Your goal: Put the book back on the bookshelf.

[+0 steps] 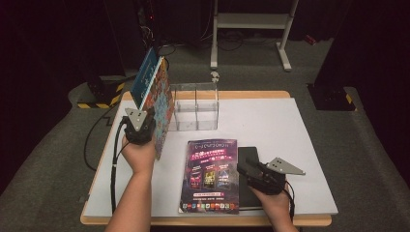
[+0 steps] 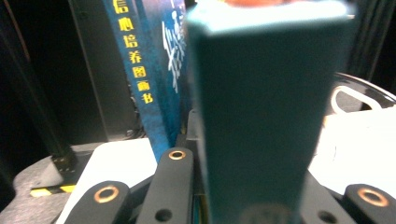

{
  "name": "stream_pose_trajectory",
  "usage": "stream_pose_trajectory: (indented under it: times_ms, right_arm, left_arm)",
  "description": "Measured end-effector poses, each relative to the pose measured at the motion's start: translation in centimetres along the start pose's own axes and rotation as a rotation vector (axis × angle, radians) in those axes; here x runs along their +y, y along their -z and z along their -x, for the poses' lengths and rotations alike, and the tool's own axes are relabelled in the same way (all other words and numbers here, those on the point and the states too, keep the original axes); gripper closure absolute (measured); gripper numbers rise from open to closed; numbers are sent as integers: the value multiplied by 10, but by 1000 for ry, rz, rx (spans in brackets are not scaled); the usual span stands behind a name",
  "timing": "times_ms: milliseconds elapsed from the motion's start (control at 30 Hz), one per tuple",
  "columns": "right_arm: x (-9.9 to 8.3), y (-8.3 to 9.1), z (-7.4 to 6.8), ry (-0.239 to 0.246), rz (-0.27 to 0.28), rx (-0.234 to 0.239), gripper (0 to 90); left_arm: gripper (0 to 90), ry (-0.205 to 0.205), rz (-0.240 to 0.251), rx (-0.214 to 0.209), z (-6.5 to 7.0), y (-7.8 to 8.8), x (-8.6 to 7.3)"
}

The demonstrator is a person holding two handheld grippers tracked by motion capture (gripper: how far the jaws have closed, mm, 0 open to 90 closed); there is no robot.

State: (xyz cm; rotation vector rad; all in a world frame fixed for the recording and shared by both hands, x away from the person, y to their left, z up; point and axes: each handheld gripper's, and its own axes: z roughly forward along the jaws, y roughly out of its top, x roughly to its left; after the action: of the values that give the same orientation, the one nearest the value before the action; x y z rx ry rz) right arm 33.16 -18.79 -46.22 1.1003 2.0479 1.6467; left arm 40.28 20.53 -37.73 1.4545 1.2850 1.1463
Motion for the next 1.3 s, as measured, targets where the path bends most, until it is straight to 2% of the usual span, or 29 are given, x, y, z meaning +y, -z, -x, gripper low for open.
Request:
stream_pose_trajectory:
  times_ms: [200,433,500,600,633,733,833,1133,1200,1300]
  right_arm:
    - [0,0,-2,5,-2,8,475]
    - [0,-1,-1,5,-5,11,475]
    - [-1,-2,-2,6,-7,12,475]
    - [-1,-2,-2,7,-11,12,475]
    - [-1,-2,-2,7,-11,12,475]
    - [-1,-2,-2,7,-12,11,474]
    - [-1,-2,-3,8,-11,9,474]
    - [-1,-3,-3,11,-16,4,474]
    - [-1,-3,-3,12,-15,4,474]
    - [-2,-3,-3,11,-16,3,474]
  left_arm:
    - [793,-16,12,14,6,0,-1]
    - [791,22,24,4,1,-3,-3]
    - [777,28,23,-13,-1,-3,-4]
    - [687,34,14,-55,-3,0,-7]
    - [683,40,7,-67,-3,1,-7]
    - [680,30,2,-77,-3,7,-10]
    - [686,38,3,-83,-6,14,-16]
    - [728,116,7,-128,-18,29,-34]
    - [728,120,7,-134,-21,32,-37]
    - [727,148,8,-172,-25,35,-40]
